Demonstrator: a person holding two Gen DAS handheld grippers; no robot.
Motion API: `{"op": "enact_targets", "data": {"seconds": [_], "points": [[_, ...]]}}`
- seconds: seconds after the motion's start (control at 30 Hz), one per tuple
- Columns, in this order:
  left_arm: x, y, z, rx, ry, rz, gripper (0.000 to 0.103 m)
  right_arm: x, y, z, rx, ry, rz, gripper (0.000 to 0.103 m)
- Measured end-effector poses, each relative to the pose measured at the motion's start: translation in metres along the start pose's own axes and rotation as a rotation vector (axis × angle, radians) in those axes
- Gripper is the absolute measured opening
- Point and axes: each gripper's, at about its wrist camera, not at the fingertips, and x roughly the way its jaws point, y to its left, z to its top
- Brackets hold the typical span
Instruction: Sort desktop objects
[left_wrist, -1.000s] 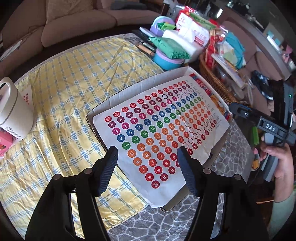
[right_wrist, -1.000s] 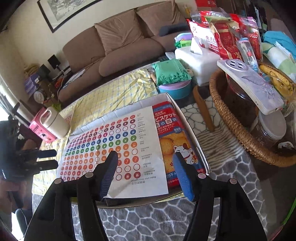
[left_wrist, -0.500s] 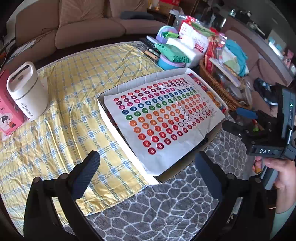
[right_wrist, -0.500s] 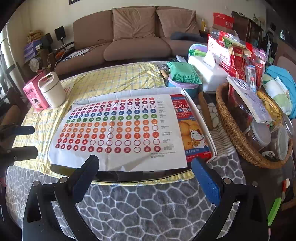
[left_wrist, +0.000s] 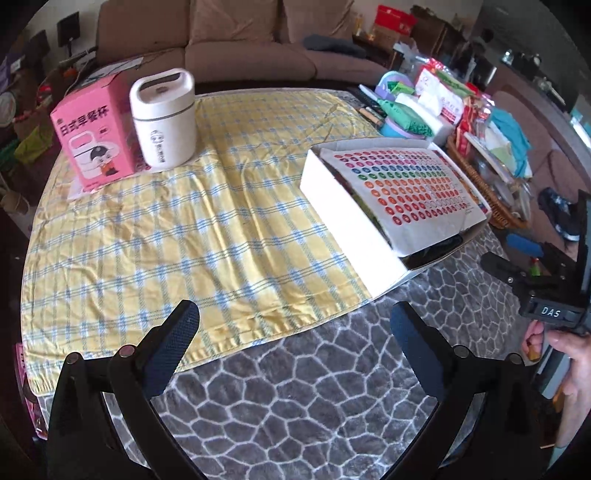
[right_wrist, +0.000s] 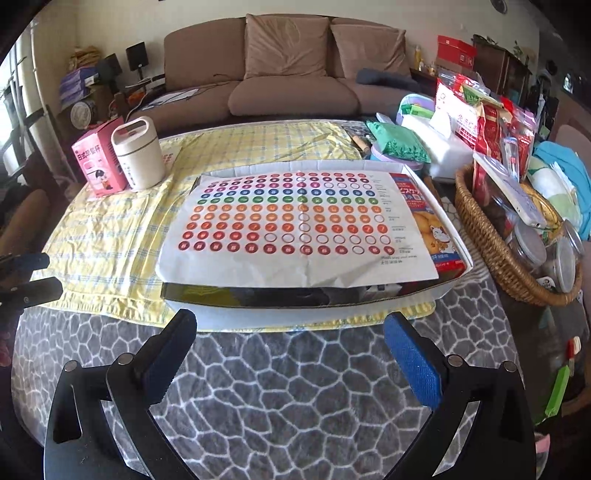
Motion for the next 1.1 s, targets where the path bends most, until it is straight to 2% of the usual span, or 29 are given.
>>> {"op": "enact_targets", "data": {"seconds": [0.23,0.47,0.63,1.1], "points": [[-0.009,0.044,-0.045,-0.108,-0.046,0.097,0.103,0.002,0.029,-0.033,-0.006,0.009,0.038,0.102],[0.01,0.065,-0.082,-0.176,-0.068,0.189,0.103,0.035,0.042,-0.052,-0.055,0.013,0.022,0.102],[0.023,0.068,-0.088,-0.211,-0.097,0.227,0.103,0.062,0.038,-0.05,0.009,0.025,0.052,0.102],[0.057,0.077,-0.095,-0.231,-0.066,0.261,0.103,0.105,0.043,-0.053,0.018,0.053,0.038,0.103]]}}
